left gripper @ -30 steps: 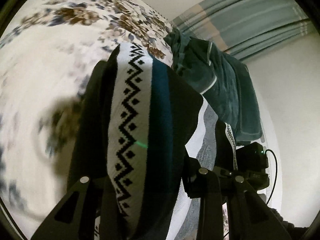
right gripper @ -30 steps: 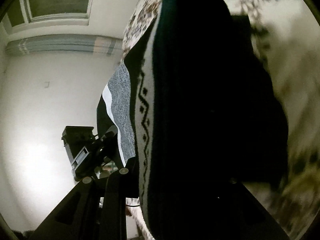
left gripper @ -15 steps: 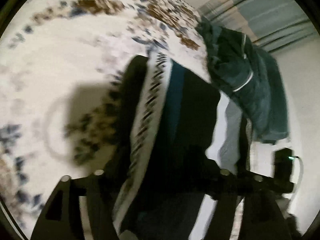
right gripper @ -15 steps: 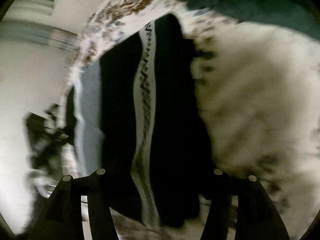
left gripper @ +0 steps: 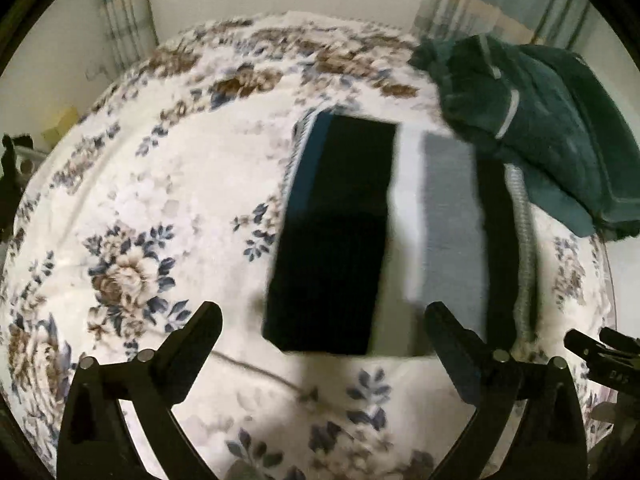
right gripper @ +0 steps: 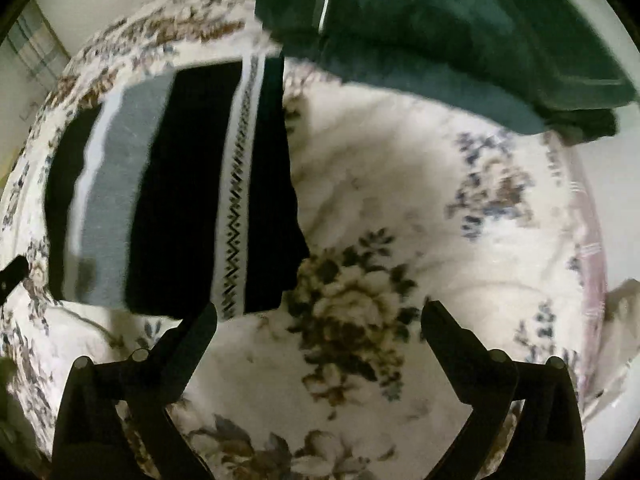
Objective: Fold small clothes
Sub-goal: 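Open both grippers and pull them back from the folded sweater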
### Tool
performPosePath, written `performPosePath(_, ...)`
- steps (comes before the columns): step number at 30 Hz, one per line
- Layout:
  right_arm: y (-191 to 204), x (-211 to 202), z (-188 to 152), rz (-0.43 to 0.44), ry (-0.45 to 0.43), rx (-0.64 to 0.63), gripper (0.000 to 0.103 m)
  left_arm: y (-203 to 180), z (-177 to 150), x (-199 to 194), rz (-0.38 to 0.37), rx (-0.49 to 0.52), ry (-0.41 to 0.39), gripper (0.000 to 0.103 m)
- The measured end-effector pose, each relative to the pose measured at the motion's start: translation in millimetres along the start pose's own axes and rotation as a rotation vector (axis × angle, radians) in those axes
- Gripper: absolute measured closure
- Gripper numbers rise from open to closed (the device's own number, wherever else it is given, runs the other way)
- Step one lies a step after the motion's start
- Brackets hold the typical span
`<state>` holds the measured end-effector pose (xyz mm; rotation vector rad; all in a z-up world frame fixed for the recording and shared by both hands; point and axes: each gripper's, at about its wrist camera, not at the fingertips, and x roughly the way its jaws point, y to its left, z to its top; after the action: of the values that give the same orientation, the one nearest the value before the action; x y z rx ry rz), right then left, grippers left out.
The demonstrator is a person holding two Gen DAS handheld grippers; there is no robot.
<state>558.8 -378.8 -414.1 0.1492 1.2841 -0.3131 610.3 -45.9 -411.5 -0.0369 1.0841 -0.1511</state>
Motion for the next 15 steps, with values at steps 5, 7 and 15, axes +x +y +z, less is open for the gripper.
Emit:
performPosePath(5, 5, -86, -26, -0.039, -0.082, 0.024, 0.000, -27, -9, -65, 0.013, 0.042, -0.057, 0.000)
performPosePath(7, 3, -114, -37, -0.054, -0.115, 0.024, 0.000, -35, -15, -94, 0.022, 0.053, -0.082, 0.000)
performPosePath(15, 1, -266, -91, -0.084, -0.259, 0.014, 0.000, -61, -44, -209, 0.039, 0.085, -0.182, 0.000)
